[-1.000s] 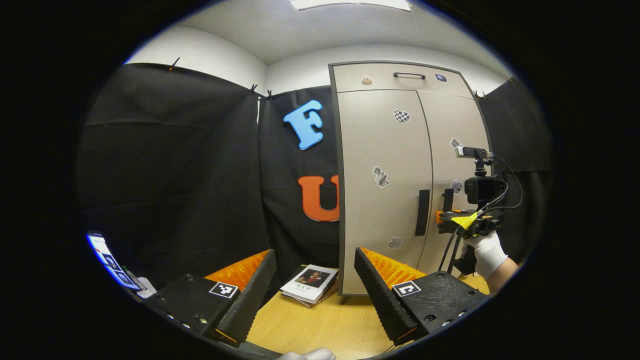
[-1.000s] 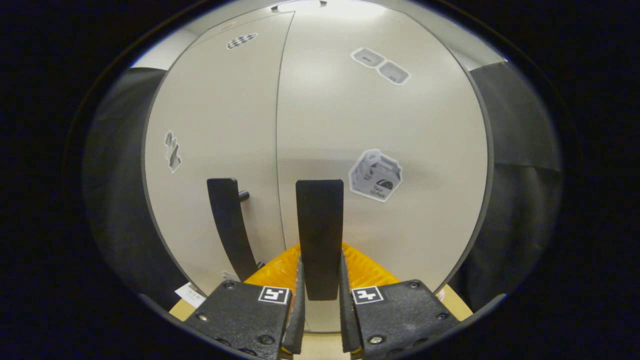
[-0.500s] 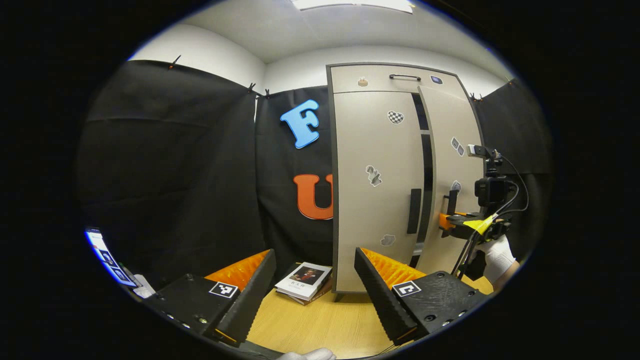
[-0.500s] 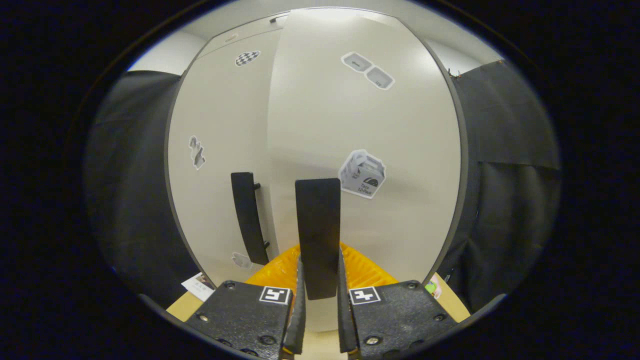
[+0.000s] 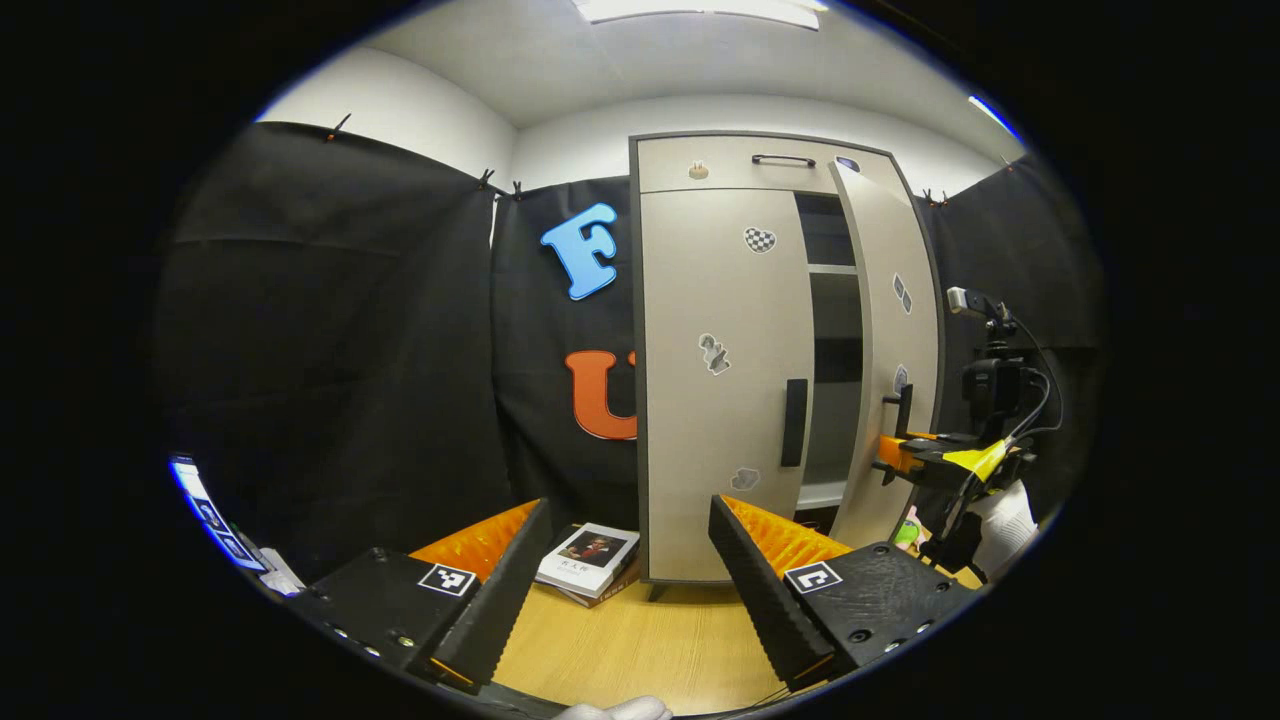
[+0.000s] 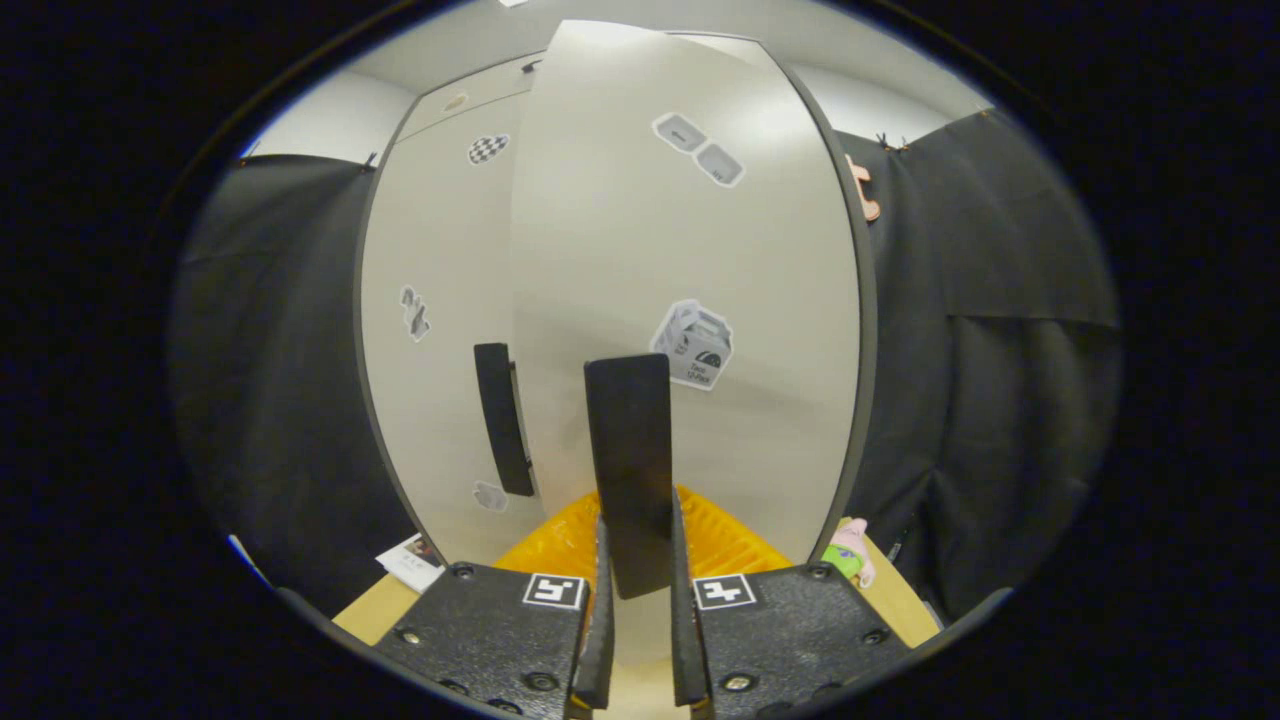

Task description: Open the right door of the double-door shoe cabinet with the right hand, and open the left door with the left hand.

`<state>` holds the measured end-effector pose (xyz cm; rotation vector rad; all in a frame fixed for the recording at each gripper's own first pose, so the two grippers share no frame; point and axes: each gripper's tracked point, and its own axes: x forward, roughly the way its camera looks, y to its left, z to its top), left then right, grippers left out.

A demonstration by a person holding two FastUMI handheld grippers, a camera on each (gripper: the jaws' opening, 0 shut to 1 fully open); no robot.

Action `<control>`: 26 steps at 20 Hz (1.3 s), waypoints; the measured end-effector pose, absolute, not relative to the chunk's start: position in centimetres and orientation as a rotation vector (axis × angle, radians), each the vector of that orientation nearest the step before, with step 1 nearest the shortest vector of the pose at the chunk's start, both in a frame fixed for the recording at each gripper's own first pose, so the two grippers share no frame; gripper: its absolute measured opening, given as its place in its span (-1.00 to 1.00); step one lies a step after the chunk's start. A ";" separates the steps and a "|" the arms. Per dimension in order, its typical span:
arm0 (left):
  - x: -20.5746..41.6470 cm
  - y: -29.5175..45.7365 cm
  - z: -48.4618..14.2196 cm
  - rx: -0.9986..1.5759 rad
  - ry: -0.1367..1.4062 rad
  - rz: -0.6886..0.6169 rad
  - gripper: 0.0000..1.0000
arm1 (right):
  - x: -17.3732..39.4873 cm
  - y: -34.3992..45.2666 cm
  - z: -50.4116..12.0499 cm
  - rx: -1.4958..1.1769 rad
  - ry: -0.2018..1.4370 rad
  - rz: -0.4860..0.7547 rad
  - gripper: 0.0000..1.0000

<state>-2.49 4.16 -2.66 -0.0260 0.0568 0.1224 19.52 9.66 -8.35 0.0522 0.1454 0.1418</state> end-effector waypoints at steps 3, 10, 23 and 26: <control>-2.8 3.6 -2.6 -0.027 0.056 0.114 0.93 | 18.2 8.5 -8.3 0.057 0.137 0.131 -0.48; -2.4 2.2 -2.7 -0.033 0.059 0.090 0.93 | 15.4 4.9 -8.5 0.039 0.129 0.110 -0.52; -1.3 -2.5 -2.1 -0.031 0.045 -0.003 0.93 | 12.5 -1.4 -8.7 0.073 0.130 0.072 -0.67; -1.3 -4.0 -2.1 -0.031 0.044 -0.017 0.93 | 12.3 -4.0 -8.7 0.063 0.124 0.027 -0.77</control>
